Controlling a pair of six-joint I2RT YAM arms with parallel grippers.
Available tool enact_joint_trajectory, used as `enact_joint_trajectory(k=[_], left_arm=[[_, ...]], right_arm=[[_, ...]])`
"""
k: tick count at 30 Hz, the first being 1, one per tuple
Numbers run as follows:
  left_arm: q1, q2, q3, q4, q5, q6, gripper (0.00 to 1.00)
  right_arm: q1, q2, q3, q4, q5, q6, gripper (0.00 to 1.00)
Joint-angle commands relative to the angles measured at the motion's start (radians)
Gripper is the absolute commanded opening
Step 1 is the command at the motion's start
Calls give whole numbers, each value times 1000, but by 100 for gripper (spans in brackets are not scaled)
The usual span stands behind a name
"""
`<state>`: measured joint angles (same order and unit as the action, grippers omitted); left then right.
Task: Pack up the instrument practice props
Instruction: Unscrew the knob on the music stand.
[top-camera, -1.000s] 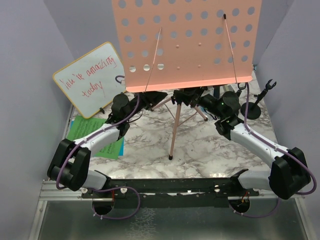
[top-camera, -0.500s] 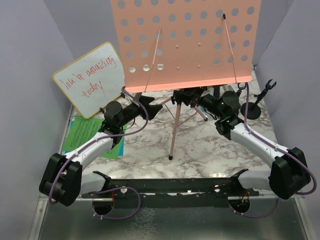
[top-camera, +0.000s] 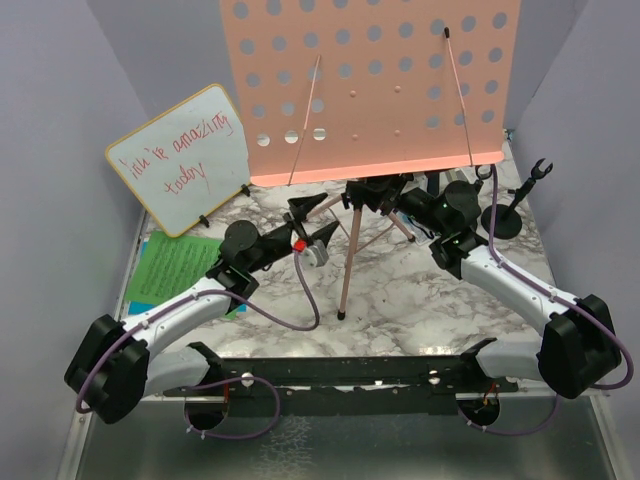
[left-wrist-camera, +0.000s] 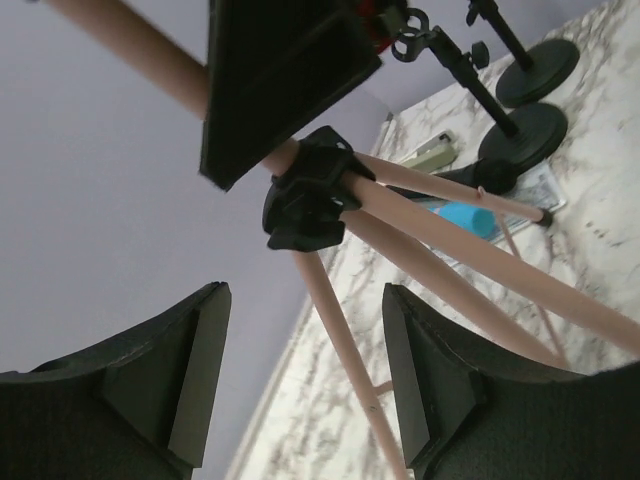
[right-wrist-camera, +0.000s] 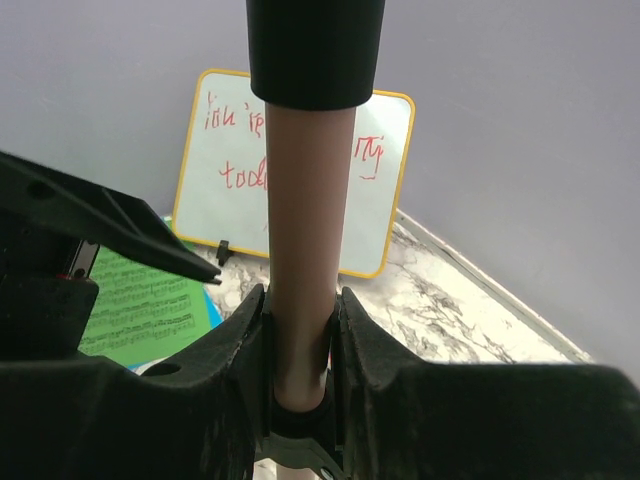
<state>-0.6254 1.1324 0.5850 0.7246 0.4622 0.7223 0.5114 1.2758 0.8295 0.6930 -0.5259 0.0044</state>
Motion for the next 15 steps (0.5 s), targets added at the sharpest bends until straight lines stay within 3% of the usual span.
enact_joint_trajectory(k=[1,5,15], left_arm=[[-57,49,24,7,-63,366,67],[-73,93,49,7,-86,451,65],[-85,148,116,7,-48,499,60]], right_arm=[[19,27,-23,-181,-163,-64,1],[19,29,-20,-189,-167,-67,1],[20,39,-8,-207,-179,-69,1]])
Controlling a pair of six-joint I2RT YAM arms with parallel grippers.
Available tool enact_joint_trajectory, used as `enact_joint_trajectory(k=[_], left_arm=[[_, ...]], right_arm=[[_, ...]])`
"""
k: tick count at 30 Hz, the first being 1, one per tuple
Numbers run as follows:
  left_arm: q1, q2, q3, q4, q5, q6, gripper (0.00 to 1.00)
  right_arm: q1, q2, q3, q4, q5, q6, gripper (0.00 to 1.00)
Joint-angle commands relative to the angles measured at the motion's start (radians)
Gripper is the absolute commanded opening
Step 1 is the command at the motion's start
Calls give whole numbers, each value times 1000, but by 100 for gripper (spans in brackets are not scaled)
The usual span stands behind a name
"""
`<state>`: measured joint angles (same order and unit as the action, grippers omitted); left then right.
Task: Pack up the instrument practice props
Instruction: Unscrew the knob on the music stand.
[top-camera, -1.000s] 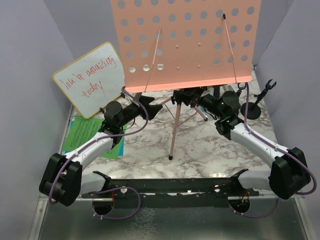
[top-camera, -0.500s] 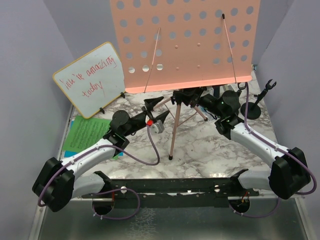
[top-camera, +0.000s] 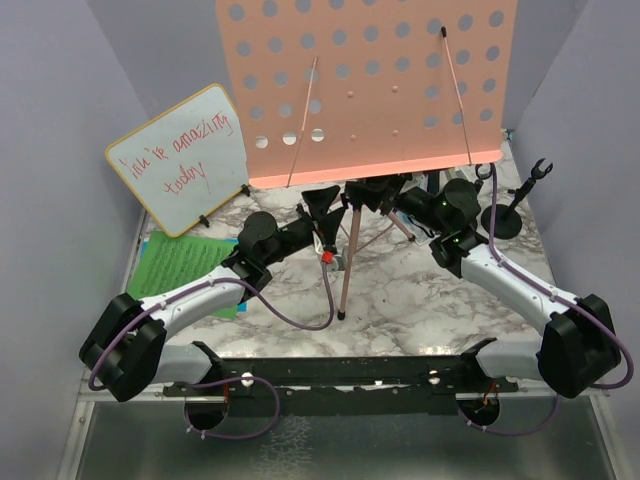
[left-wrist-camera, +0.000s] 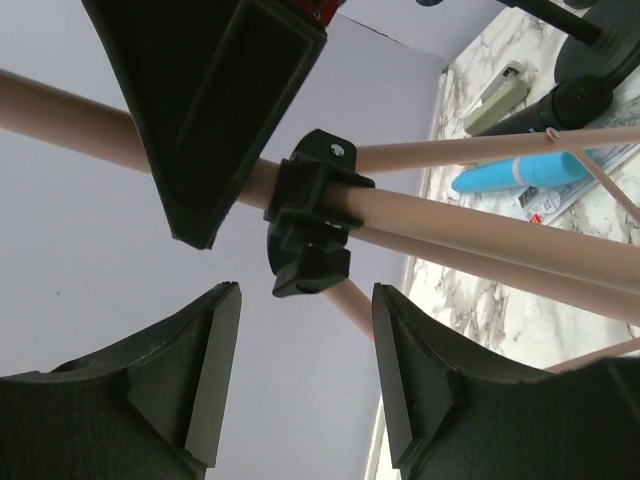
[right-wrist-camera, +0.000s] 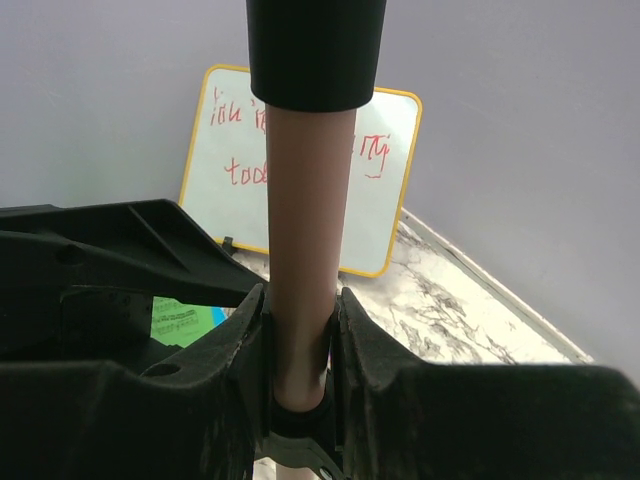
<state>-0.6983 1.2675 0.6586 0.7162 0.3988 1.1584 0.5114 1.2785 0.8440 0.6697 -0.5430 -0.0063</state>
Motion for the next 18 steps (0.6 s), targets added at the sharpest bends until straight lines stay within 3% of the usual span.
enact_joint_trajectory(k=[1,7,14,18], left_arm=[[-13,14,48,15,20,62,60],[-19,27,62,12,29,49,56],[-21,19,58,-29,38,4,35],[-28,9,49,-54,44,-4,35]], right_arm=[[19,36,-19,-187,-164,-58,1],[20,43,-14,-195,-167,-54,1],[19,46,-11,-201,-163,-63,1],[20,50,-7,-210,-162,-64,1]])
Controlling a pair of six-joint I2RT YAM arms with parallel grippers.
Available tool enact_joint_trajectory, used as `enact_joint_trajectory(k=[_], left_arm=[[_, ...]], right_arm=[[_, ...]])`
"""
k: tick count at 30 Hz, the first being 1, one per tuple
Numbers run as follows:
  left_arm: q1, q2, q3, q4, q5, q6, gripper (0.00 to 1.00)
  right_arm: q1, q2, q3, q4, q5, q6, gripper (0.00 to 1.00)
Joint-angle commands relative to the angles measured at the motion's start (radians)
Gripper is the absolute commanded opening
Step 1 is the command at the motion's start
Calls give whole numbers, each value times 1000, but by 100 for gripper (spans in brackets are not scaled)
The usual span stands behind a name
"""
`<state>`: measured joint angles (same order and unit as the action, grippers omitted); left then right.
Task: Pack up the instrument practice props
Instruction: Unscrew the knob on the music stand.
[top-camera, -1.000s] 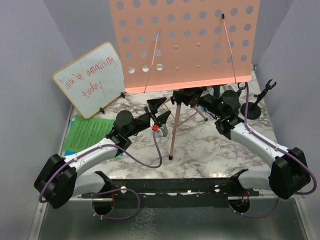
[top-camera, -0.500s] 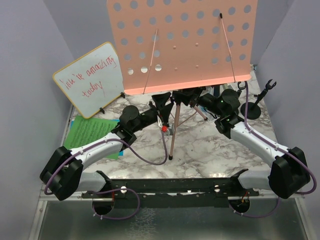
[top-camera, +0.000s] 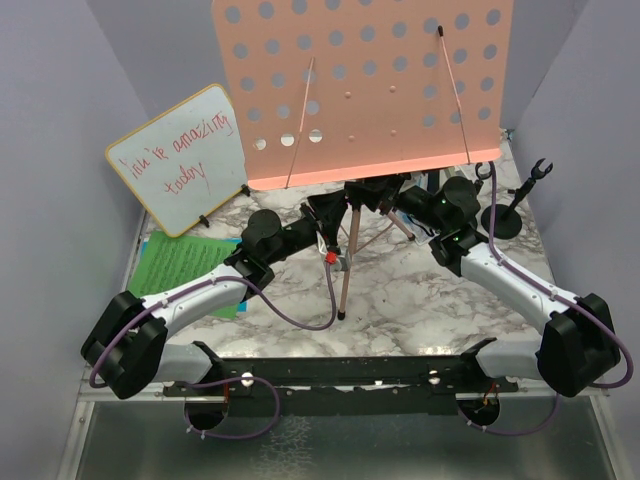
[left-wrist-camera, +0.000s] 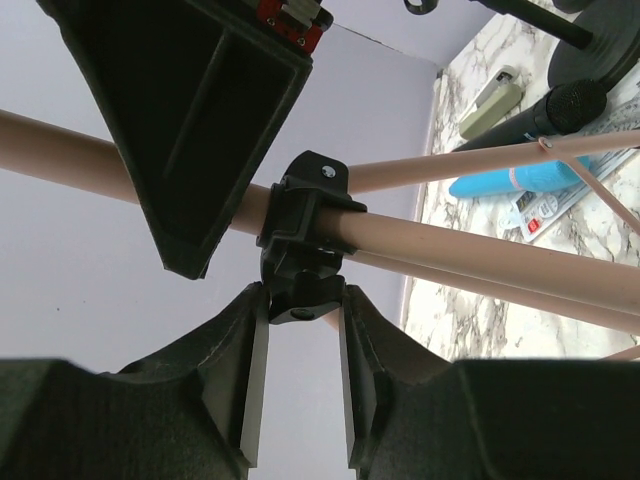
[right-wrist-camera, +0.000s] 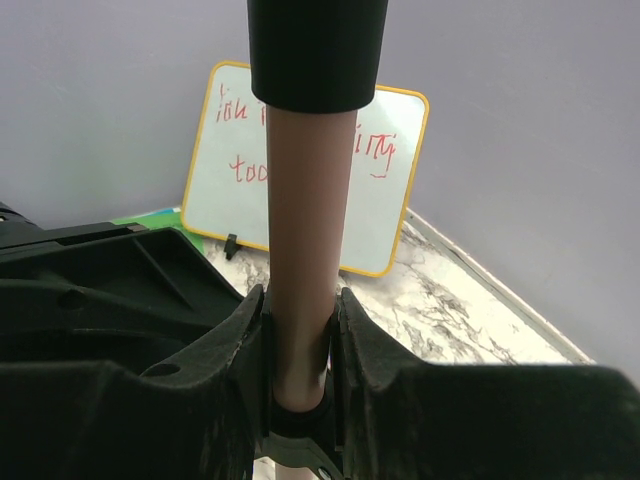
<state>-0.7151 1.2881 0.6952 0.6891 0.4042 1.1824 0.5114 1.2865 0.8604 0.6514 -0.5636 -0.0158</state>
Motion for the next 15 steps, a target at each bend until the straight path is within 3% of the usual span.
enact_joint_trajectory(k=[1,9,15], left_arm=[[-13,-14,10,-29,40,-30,37],[-23,-10,25,-50,42,-85,35],[-23,-15,51,-87,49,-182,21]], right_arm=[[19,43,-22,-194,-142,-55,1],[19,48,-19,-202,-136,-61,1],[19,50,-15,-212,-128,-65,1]])
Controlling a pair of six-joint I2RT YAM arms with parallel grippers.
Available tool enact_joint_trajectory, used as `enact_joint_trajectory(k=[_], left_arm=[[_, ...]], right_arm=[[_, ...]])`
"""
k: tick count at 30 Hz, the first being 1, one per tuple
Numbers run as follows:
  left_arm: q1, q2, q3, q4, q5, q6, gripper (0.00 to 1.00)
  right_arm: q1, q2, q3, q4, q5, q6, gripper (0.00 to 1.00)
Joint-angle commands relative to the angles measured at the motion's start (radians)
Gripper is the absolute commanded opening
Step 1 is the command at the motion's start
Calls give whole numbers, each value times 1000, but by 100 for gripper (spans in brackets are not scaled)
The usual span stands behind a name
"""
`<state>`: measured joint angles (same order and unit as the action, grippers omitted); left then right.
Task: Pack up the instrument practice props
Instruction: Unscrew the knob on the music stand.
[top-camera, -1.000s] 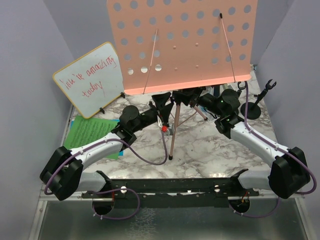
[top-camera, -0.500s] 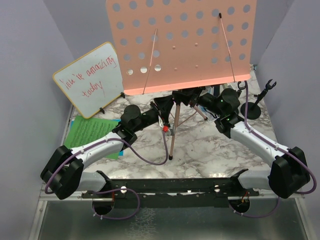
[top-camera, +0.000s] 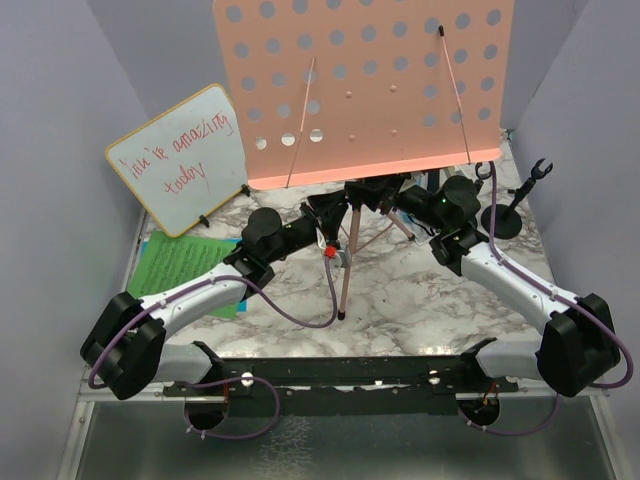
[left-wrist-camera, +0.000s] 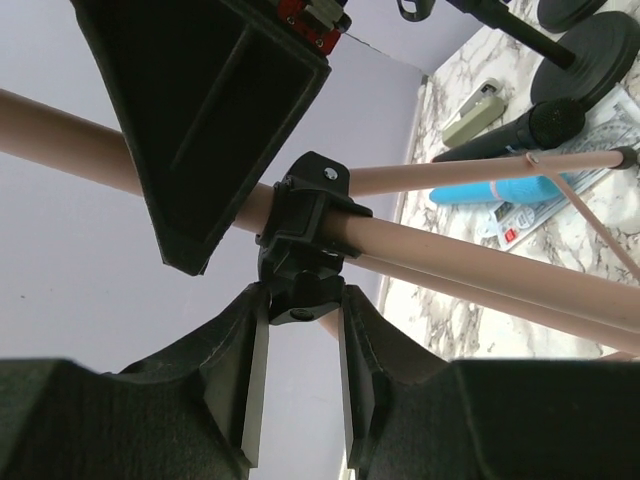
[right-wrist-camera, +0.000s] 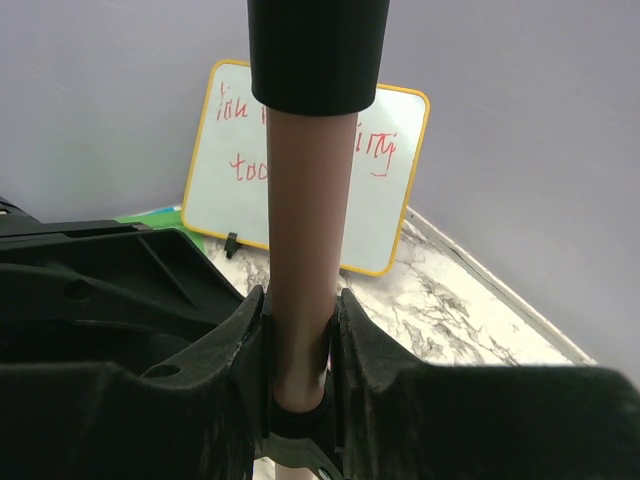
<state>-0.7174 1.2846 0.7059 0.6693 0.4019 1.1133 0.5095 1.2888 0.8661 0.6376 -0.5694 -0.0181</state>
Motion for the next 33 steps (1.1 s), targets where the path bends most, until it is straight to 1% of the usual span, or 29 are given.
enact_joint_trajectory(k=[1,4,7,10,14,16,22,29,32,33], left_arm=[[-21,-16,43,-74,53,-129,18],[-21,-24,57,-95,53,-197,12],[-21,-17,102,-128,38,-364,8],[-21,0,168,-205,30,-540,0],[-19,25,225,-265,6,-813,0],[-18,34,234,-266,-11,-933,0],[-4,53,255,-263,-65,-1357,0],[62,37,166,-159,-126,-1846,0],[78,30,131,-126,-161,-1990,0],[81,25,124,-125,-177,-2029,3]], right_arm=[[21,49,-20,-199,-121,-65,1],[21,53,-19,-204,-119,-67,1],[21,61,-10,-216,-118,-69,1],[21,65,-3,-230,-117,-74,1],[21,66,-1,-237,-111,-78,1],[21,69,0,-240,-110,-79,1],[21,79,12,-255,-110,-80,1],[21,97,26,-268,-110,-80,1],[21,108,35,-279,-112,-79,1],[21,110,37,-280,-112,-77,1]])
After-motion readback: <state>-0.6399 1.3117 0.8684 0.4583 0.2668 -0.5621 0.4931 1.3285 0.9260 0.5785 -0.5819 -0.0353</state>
